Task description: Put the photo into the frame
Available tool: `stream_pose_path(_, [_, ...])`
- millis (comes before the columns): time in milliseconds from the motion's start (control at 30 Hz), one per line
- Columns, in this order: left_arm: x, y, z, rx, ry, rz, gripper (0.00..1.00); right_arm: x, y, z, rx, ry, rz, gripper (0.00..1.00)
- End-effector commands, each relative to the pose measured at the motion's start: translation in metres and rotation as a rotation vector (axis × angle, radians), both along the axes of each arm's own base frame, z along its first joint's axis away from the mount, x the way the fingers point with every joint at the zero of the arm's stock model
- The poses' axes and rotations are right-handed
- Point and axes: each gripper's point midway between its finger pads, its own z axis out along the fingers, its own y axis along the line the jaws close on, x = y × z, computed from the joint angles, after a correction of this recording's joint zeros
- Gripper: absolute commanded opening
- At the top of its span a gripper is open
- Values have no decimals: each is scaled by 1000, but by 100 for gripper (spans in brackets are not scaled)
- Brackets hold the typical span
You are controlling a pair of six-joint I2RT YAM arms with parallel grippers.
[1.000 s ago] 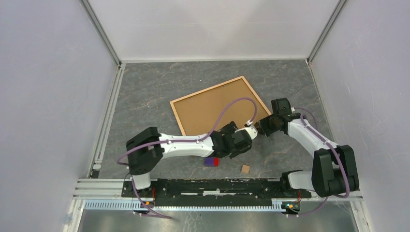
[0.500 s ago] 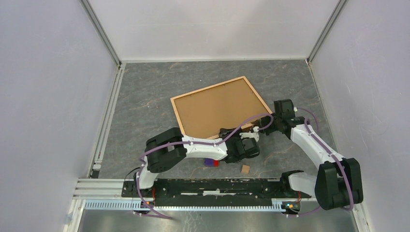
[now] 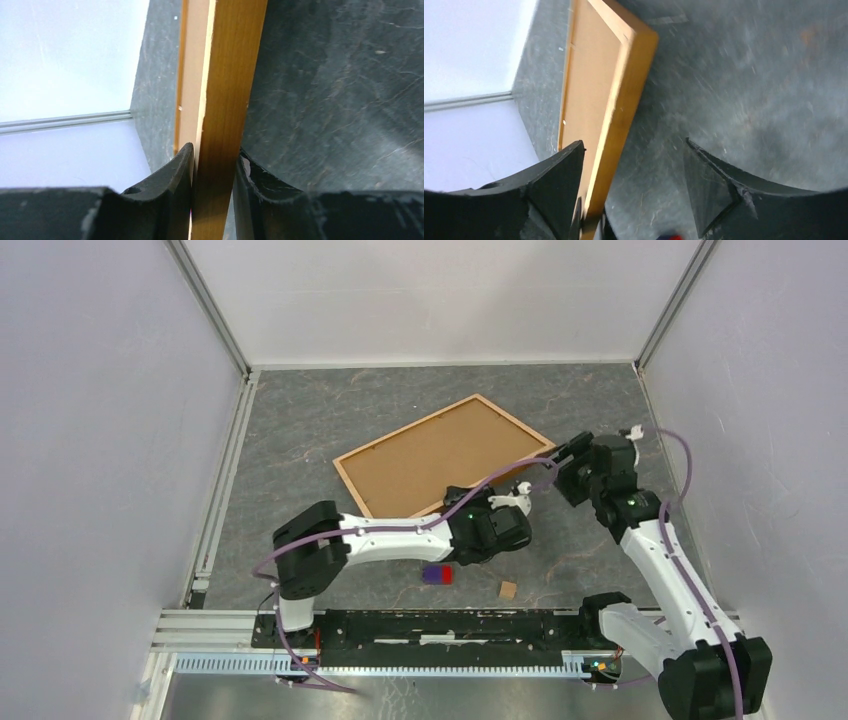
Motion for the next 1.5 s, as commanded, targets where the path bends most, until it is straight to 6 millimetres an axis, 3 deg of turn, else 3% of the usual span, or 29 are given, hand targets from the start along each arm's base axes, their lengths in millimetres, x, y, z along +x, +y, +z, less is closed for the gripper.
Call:
stream_pose_path(0, [7, 18, 110, -154, -150, 76, 2, 28, -24, 96, -386, -326, 143, 79])
stream_pose_path(133, [5, 30, 169, -196, -184, 88, 2, 20, -43, 118, -605, -342, 207, 80])
stream_pose_path(367, [1, 54, 255, -251, -230, 94, 2, 5, -66, 131, -751, -389, 167, 81])
stream_pose_path(633, [9, 82, 297, -336, -198, 128, 2, 5, -75, 115, -789, -354, 145, 81])
stream_pose_path(733, [17, 96, 291, -407, -105, 153, 2, 9, -72, 105, -779, -344, 158, 81])
stream_pose_path(900, [31, 123, 270, -686, 102, 187, 2, 16, -68, 89, -774, -315, 188, 80])
stream_pose_path(1200, [70, 193, 240, -1046, 210, 313, 2, 25, -62, 61, -772, -275, 239, 79])
stream_pose_path(1300, [86, 229, 215, -1130, 225, 404, 2, 27, -59, 55, -769, -271, 260, 79])
stream_pose_path(1467, [118, 291, 164, -1063, 109, 551, 2, 29, -51, 40, -748, -276, 304, 79])
